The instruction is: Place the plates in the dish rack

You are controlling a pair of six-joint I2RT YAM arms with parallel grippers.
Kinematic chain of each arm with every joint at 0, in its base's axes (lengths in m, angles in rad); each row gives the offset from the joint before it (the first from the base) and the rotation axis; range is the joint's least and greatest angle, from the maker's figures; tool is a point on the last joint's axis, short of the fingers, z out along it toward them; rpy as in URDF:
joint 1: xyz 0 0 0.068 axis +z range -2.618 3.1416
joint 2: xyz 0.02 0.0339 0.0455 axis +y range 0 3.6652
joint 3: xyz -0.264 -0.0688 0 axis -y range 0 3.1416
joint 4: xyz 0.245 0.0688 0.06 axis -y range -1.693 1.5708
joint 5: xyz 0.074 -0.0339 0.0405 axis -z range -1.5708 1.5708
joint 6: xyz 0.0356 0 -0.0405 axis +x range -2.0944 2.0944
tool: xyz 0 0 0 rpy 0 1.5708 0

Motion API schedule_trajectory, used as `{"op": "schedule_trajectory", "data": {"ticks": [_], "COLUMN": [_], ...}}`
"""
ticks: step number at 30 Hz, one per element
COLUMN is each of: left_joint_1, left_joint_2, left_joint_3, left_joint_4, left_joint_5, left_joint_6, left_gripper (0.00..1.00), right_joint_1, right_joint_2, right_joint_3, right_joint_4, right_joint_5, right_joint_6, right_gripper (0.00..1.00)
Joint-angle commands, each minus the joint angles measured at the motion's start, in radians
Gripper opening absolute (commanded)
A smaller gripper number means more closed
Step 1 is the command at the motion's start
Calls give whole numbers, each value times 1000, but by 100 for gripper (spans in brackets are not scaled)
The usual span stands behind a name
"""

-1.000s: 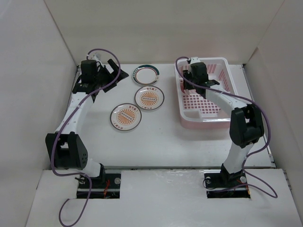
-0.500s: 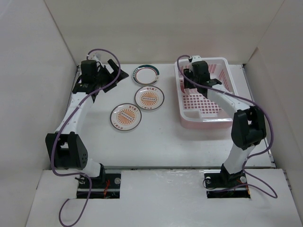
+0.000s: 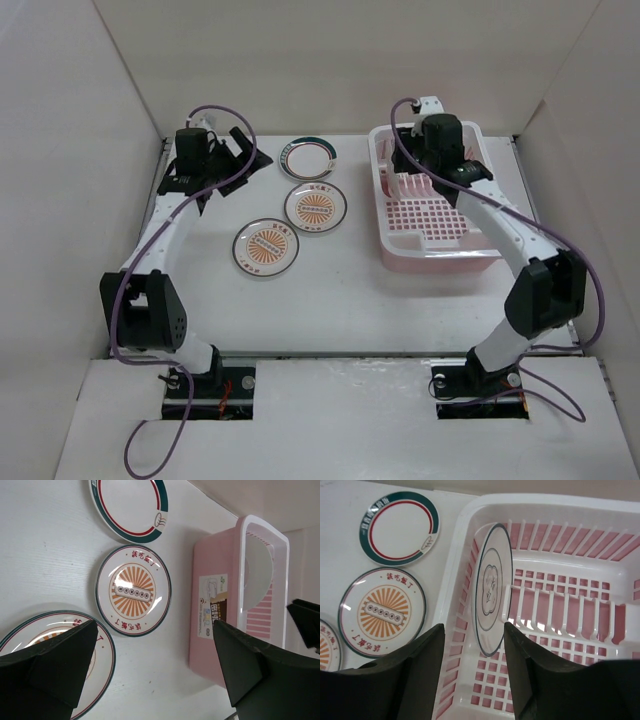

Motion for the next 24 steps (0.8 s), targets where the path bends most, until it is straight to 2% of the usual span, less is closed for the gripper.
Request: {"op": "schedule_trajectory", "data": {"ticks": [1,2,4,6,7,9,10,14,18,22,24], "left_joint_1": [-2,-2,-2,-2,9,23,35,44,44,43,34], "left_joint_2": [37,49,92,132,183,236,266,401,586,674,707], "left_joint_3": [2,30,51,68,79,79,67,76,136,148,209], "left_joint_4": [49,49,70,98,149,225,313,458,507,585,566], "left_joint_5": [-6,-6,-6,-6,6,54,106,152,183,183,183], "left_joint_6": [10,10,-1,-10,-21,-42,-71,-110,-161,-193,-202], "left_gripper": [100,100,100,100,100,100,100,100,96,94,93], "right_joint_1": [-2,-2,18,47,70,91,105,183,237,277,292], "right_joint_2": [-111,-159,-212,-279,-298,-344,-356,-419,-479,-513,-534], "right_joint_3": [74,74,74,65,65,56,56,56,33,17,17], "right_joint_4": [-11,-20,-11,-2,-2,-2,-2,-12,15,24,24], "right_joint_5": [-22,-22,-10,-10,-10,-10,-22,-33,-80,-81,-68], "right_joint_6": [7,7,7,-5,-5,-14,-25,-36,-45,-56,-65], "right_gripper": [56,69,89,90,93,93,93,93,93,93,93]}}
